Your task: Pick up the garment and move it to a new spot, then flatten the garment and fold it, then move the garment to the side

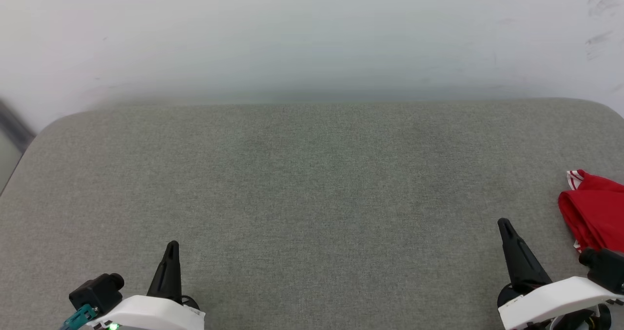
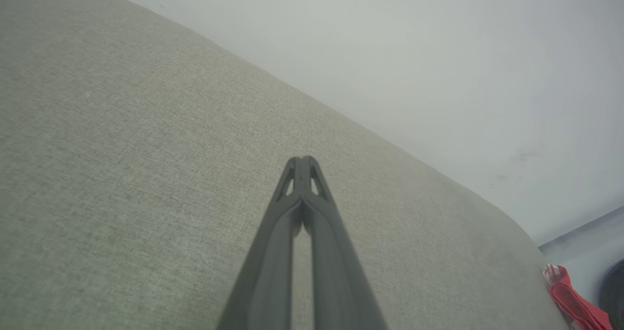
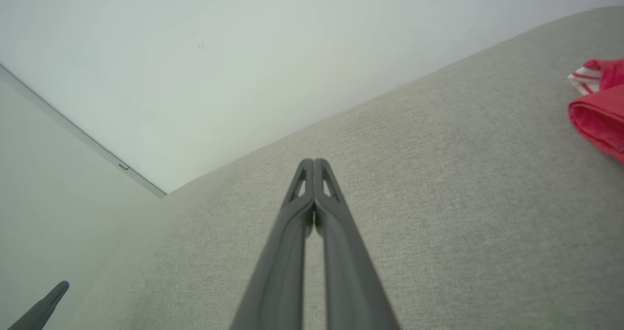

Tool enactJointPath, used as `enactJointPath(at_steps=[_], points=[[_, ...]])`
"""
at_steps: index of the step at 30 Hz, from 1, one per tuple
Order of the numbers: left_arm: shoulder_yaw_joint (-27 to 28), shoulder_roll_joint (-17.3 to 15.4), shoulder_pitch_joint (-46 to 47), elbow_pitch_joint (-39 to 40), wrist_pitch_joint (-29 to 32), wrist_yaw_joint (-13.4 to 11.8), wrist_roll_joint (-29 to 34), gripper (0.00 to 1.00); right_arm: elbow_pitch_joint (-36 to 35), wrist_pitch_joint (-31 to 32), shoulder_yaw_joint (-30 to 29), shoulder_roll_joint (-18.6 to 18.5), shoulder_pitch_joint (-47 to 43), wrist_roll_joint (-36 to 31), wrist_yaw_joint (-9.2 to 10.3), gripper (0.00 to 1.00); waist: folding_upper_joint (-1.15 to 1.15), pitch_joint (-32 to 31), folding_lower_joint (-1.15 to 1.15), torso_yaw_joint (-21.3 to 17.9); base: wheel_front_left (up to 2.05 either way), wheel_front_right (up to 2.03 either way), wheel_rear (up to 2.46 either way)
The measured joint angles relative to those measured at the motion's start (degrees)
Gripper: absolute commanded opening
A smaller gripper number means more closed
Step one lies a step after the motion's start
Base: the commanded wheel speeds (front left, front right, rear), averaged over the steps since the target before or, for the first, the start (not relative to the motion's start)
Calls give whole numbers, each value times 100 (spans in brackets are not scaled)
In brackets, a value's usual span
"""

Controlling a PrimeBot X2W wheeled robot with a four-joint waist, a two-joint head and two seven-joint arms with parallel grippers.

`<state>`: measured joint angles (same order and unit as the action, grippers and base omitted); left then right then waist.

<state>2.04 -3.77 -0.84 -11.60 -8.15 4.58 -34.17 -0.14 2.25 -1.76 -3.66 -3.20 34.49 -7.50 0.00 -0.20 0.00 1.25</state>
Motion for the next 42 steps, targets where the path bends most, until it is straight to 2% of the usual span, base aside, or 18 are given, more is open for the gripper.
enactJointPath(at_steps=[19,42], points=[[110,25,157,-66,399,97,-1539,0,375,42,-36,-33,226,1616,0,0,0,7,0,-24,0,0,0],[232,47,350,-129,781,149,-3063,0,744,114,-114,-51,470,3161,1,0,0,16,0,-52,0,0,0]])
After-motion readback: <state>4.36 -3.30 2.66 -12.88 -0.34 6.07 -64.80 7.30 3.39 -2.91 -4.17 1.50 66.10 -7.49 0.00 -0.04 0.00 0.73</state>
